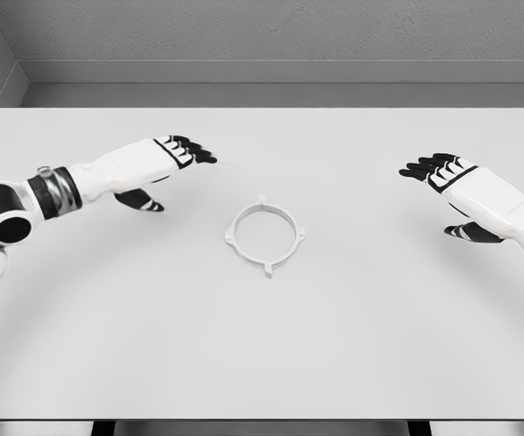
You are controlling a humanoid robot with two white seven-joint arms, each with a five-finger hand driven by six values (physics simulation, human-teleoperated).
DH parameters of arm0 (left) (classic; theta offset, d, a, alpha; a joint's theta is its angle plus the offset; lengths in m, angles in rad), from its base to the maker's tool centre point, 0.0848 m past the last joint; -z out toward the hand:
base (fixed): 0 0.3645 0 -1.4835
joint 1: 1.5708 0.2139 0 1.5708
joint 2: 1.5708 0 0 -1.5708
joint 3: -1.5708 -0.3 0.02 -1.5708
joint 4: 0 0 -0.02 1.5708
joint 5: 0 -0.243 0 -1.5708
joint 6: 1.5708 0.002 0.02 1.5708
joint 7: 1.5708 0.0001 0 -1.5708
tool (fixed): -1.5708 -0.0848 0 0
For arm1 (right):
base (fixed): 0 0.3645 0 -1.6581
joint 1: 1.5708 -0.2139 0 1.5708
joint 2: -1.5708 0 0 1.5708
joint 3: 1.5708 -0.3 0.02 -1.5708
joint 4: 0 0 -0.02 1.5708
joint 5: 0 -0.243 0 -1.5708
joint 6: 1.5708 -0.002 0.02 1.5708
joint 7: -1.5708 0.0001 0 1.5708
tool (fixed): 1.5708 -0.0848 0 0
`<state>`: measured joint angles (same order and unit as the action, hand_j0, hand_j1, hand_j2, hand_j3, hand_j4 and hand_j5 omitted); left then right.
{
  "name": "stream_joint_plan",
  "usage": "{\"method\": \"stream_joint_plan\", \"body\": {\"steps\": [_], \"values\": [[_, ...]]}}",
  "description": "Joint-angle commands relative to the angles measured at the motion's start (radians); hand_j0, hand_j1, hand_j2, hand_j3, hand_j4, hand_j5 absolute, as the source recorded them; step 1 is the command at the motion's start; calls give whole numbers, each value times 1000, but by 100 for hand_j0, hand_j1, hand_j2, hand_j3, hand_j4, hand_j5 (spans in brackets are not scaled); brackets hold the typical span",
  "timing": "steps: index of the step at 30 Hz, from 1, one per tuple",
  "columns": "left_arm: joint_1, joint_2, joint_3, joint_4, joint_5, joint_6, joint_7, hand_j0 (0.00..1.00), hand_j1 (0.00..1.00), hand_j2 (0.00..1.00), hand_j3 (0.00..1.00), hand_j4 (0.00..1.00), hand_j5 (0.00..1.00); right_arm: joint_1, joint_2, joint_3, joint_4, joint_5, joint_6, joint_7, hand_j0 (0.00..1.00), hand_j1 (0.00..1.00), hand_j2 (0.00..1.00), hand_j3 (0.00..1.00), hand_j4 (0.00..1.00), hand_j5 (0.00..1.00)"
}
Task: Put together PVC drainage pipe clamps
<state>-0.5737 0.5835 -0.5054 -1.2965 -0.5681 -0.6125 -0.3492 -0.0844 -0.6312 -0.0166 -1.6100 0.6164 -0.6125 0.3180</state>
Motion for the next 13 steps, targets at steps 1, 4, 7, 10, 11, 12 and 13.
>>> {"method": "stream_joint_plan", "body": {"steps": [1,4,7,10,11,12,13], "values": [[2,67,14,6,34,2,1,100,100,100,100,100,100,8,-5,-5,4,-12,2,0,100,100,100,100,100,100],[17,136,39,9,77,2,1,100,100,100,100,100,100,74,4,-77,-47,-89,2,0,100,100,100,100,100,100],[63,164,102,14,88,2,1,100,100,100,100,100,100,89,11,-109,-47,-90,2,0,100,100,100,100,100,100],[75,179,131,32,105,2,1,100,100,100,100,100,100,114,16,-146,-103,-112,2,1,100,100,100,100,100,100],[83,187,139,42,123,2,1,100,100,100,100,100,100,113,16,-148,-90,-112,2,3,100,100,100,100,100,100],[84,187,151,55,129,2,1,100,100,100,100,100,100,109,16,-140,-105,-113,2,4,100,100,100,100,100,100],[87,188,160,62,129,2,1,100,100,100,100,100,100,112,16,-140,-110,-115,2,6,100,100,100,100,100,100]]}}
